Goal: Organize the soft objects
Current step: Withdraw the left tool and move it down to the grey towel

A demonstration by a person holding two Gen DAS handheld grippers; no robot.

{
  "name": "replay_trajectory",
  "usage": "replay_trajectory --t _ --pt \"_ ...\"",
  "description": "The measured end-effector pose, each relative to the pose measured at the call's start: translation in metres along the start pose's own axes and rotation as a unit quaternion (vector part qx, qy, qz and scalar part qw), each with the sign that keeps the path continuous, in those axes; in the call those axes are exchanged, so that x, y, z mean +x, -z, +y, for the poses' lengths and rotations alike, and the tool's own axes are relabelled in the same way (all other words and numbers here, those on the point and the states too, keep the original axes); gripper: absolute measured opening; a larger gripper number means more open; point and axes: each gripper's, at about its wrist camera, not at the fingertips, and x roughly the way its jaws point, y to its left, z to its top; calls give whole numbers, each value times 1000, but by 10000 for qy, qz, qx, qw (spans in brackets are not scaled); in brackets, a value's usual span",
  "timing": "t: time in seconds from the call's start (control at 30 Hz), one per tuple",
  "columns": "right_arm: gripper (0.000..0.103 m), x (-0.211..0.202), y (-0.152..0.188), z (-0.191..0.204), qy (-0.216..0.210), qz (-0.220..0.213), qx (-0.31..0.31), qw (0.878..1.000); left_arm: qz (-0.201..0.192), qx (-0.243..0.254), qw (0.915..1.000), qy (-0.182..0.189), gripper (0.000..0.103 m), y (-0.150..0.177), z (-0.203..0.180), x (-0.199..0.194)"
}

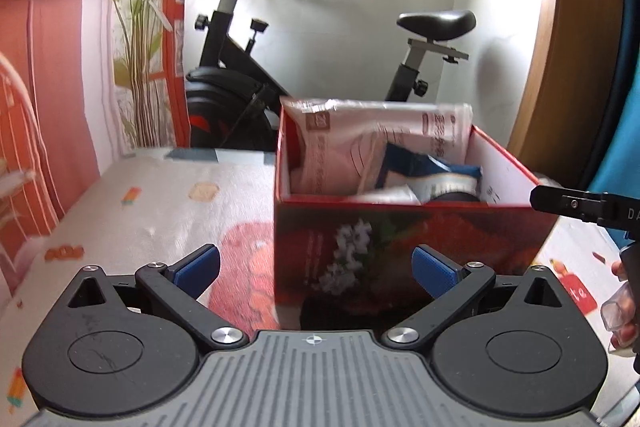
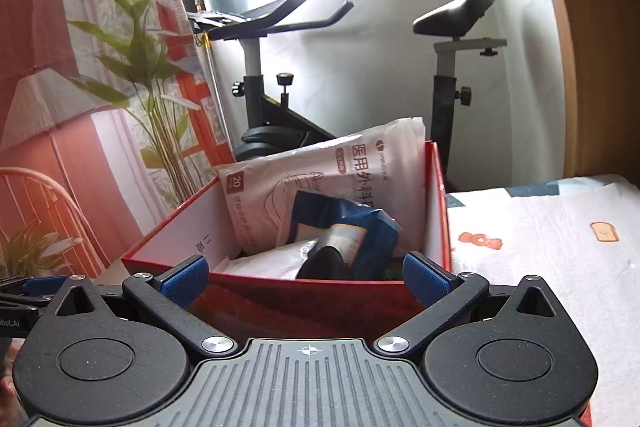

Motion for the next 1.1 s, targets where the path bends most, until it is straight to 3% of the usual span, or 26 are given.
replay_trajectory --t 0.3,0.67,1.1 --pt "103 -9 43 -10 277 283 -302 9988 473 -138 9988 30 103 34 0 9" --pt "103 14 92 -20 983 1112 -532 9875 873 -200 9960 -41 103 54 2 22" --pt "103 30 111 9 966 1709 -1104 9743 1128 -702 9907 291 103 64 11 29"
